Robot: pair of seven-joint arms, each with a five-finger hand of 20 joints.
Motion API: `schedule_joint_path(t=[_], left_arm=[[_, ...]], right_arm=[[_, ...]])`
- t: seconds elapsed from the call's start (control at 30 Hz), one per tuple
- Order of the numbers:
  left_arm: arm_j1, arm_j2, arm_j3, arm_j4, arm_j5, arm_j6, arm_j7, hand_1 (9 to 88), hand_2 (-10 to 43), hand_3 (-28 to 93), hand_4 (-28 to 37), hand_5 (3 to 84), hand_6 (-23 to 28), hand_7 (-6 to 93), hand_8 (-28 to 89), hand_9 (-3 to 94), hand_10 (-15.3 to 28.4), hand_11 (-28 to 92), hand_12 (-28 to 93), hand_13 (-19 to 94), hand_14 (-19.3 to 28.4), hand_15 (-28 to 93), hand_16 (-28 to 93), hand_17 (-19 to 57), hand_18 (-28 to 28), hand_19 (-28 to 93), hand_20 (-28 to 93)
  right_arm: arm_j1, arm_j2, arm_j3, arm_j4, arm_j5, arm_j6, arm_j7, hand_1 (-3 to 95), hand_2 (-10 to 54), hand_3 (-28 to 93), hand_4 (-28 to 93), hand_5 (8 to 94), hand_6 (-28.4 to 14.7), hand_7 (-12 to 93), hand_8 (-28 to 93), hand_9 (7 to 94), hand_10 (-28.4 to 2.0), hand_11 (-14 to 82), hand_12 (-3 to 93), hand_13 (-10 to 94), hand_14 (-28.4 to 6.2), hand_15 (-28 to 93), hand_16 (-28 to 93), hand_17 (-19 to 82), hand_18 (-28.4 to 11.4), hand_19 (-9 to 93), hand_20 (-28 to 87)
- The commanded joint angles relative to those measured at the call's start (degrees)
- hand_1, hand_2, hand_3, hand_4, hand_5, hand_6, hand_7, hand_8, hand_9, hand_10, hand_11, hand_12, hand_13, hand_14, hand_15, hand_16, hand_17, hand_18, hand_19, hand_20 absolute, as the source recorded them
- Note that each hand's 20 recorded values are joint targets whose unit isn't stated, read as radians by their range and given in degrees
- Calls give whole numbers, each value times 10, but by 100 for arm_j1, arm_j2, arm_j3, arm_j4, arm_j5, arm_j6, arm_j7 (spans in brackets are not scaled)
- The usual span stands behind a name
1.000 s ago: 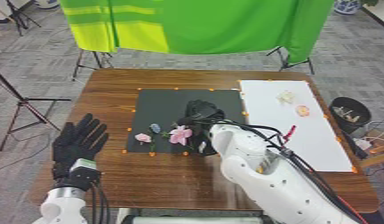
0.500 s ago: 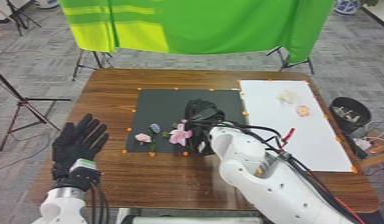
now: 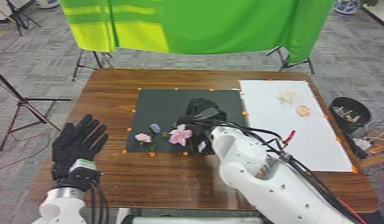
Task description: Arrange flowers
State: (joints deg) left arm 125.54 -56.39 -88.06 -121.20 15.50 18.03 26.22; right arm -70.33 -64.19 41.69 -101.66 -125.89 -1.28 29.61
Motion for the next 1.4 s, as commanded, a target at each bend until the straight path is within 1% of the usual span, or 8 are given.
schedule_joint_path(t=[0.03, 0.17, 0.3, 0.73, 1.07, 1.17, 1.27, 1.4], left_arm=[[35, -33, -5, -6, 7, 0, -55, 279, 154, 703, -283, 436, 103, 141, -82, 359, 160, 283, 114, 263, 173, 435, -77, -68, 160, 379, 101], [48, -46, -18, -17, 17, 13, -54, 278, 154, 703, -283, 435, 103, 140, -82, 359, 161, 282, 114, 263, 173, 435, -77, -68, 160, 379, 101], [58, -69, -32, -18, 41, 8, -83, 278, 155, 703, -283, 436, 103, 142, -82, 359, 160, 281, 114, 263, 172, 435, -77, -68, 160, 379, 101], [50, -68, -39, -2, 35, -26, -111, 285, 144, 706, -283, 435, 103, 142, -82, 359, 159, 283, 115, 263, 172, 436, -77, -68, 160, 379, 102], [79, -73, -49, -24, 15, -38, -69, 292, 140, 700, -283, 435, 103, 142, -82, 358, 160, 283, 114, 263, 172, 436, -77, -69, 160, 380, 102], [101, -55, -66, -45, -7, -50, -25, 291, 143, 699, -283, 435, 103, 142, -82, 359, 160, 283, 114, 263, 172, 436, -77, -68, 160, 379, 101], [117, -45, -89, -54, 4, -77, -19, 288, 145, 700, -283, 435, 103, 141, -83, 359, 160, 283, 114, 264, 171, 436, -77, -68, 159, 379, 101], [135, -27, -94, -77, 14, -119, 28, 286, 147, 702, -283, 435, 103, 141, -82, 359, 160, 282, 114, 263, 171, 435, -77, -68, 160, 379, 101]], right_arm=[[73, 30, -88, 46, -225, 201, -54, 453, 42, 551, -279, 811, 11, 184, -116, 760, -127, 112, 138, 687, -111, 266, 217, 266, -184, 573, 219], [81, 26, -106, 39, -266, 181, -75, 535, 2, 587, -282, 816, -1, 203, 19, 762, -115, 115, 145, 694, -100, 261, 228, 271, -179, 568, 222], [63, 8, -88, 51, -214, 160, -70, 548, -52, 673, -283, 796, 3, 206, 14, 755, -108, 112, 153, 691, -93, 262, 239, 273, -175, 567, 220], [23, -2, -53, 31, -215, 44, -48, 537, -92, 744, -283, 662, 13, 167, -68, 725, -110, 116, 142, 689, -80, 227, 313, 272, -174, 579, 214], [-92, 234, 201, -251, -25, -165, 21, 508, -80, 765, -283, 623, 9, 161, -132, 710, -117, 118, 141, 683, -86, 232, 298, 268, -175, 584, 208], [-203, 467, 386, -509, -34, -376, 53, 440, -7, 772, -283, 614, -2, 158, -131, 708, -121, 123, 144, 670, -99, 276, 238, 264, -176, 590, 206], [-360, 673, 677, -756, -293, -885, 85, 449, -32, 770, -283, 649, -9, 169, -72, 676, -129, 120, 143, 626, -109, 297, 214, 253, -178, 594, 207], [-541, 998, 1133, -925, -116, -1068, 366, 429, -63, 794, -283, 593, -19, 157, -125, 631, -144, 113, 142, 594, -121, 312, 200, 239, -184, 607, 211]])
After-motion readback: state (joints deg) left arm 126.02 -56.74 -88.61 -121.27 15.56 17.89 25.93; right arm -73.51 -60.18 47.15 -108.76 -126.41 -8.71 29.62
